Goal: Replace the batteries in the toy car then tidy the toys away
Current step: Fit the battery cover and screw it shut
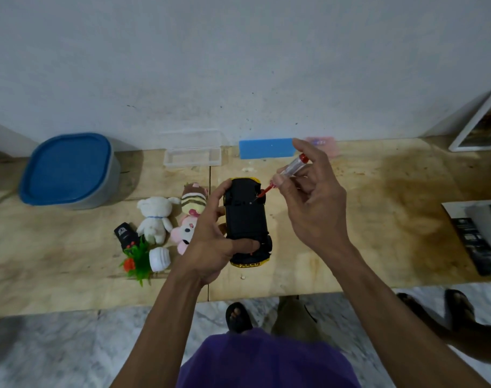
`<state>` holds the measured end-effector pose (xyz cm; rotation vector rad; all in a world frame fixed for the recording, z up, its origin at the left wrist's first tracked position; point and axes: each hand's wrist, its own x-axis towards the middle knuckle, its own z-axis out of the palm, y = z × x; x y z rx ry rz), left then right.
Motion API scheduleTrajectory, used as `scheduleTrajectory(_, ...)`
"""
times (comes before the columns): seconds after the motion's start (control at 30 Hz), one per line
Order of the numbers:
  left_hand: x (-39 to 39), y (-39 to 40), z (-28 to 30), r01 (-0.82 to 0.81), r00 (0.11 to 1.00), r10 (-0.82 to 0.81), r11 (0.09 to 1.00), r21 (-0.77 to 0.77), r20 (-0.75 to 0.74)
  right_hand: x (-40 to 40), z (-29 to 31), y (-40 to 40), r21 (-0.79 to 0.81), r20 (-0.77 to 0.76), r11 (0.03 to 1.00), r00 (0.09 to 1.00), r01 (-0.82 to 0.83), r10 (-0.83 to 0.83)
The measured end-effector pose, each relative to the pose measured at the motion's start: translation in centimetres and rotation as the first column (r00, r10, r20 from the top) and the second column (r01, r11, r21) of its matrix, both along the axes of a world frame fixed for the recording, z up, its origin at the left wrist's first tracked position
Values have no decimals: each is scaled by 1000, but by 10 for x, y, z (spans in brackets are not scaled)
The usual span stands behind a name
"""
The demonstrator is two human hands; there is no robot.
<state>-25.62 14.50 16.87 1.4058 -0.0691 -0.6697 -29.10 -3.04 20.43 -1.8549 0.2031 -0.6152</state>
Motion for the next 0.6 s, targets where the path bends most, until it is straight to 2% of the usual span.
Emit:
scheduleTrajectory(0.47,2,-1,4,9,1000,-9,1000,6,10,3,0,1,-32,14,999,1000,-4,4)
scheduleTrajectory(0.6,4,1,6,16,1000,-16,1000,17,20,6,0,3,-121,33,992,999,-16,20)
